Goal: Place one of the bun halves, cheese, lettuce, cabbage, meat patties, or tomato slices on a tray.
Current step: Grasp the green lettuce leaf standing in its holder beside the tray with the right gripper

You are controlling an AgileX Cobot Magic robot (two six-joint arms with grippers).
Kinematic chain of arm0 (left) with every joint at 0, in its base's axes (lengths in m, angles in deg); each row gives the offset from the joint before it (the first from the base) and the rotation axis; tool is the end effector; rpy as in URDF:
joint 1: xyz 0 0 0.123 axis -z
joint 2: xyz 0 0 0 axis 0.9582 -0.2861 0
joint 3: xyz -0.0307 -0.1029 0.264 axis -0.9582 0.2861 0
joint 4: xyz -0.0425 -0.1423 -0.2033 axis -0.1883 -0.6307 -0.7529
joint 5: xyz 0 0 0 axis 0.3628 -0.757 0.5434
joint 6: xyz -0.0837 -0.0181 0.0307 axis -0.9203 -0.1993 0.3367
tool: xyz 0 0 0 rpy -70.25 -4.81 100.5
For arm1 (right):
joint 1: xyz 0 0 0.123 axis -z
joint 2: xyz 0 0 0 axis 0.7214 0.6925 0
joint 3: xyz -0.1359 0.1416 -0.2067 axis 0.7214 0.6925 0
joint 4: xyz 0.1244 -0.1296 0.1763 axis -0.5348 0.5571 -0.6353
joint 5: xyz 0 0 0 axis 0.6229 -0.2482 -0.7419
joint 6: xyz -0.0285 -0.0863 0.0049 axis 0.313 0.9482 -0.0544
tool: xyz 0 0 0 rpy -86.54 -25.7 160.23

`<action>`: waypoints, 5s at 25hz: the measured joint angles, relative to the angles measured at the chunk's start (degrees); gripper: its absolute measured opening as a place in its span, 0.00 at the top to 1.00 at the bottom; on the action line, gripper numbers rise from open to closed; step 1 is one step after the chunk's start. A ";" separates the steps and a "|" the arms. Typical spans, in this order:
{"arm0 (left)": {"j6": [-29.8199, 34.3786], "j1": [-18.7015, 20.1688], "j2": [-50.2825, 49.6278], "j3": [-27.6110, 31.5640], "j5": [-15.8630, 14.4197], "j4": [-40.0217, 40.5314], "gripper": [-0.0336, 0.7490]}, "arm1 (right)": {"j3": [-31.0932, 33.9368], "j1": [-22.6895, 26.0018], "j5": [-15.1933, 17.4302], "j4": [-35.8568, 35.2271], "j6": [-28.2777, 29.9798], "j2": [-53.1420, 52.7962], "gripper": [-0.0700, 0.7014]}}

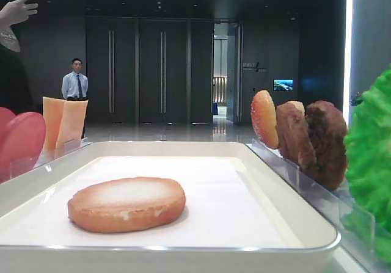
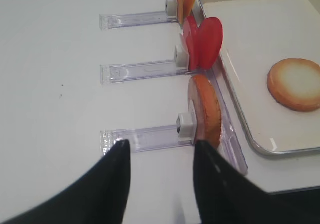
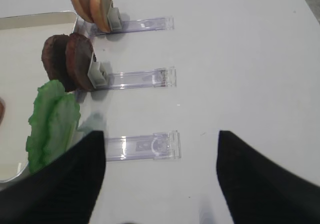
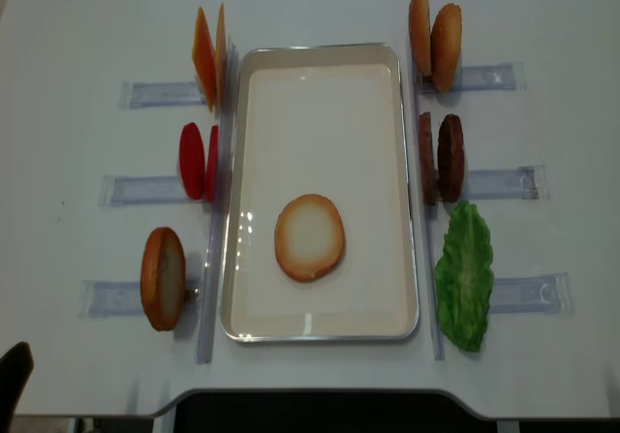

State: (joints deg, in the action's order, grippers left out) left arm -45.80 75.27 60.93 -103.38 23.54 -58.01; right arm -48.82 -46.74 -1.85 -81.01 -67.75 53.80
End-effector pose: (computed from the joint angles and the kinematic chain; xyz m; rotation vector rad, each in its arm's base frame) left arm -0.0069 -0.0032 0.2665 0.1085 2.1032 -0.0294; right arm -0.0104 0.0102 0.2738 -0.0227 2.0983 0.1559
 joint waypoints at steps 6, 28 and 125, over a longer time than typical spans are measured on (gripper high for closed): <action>0.00 0.00 0.00 0.00 0.00 0.00 0.60 | 0.00 0.00 0.00 0.00 0.00 0.00 0.33; 0.00 0.00 0.00 0.00 0.00 0.00 0.80 | -5.68 0.00 -0.17 0.06 0.00 11.83 0.34; 0.00 0.00 0.00 0.00 0.06 0.00 0.96 | -26.88 -32.64 4.31 -0.63 -29.93 74.54 0.40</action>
State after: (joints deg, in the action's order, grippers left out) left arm -45.80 75.27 60.93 -103.38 23.61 -58.01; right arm -75.70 -79.37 2.46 -81.64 -97.68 128.34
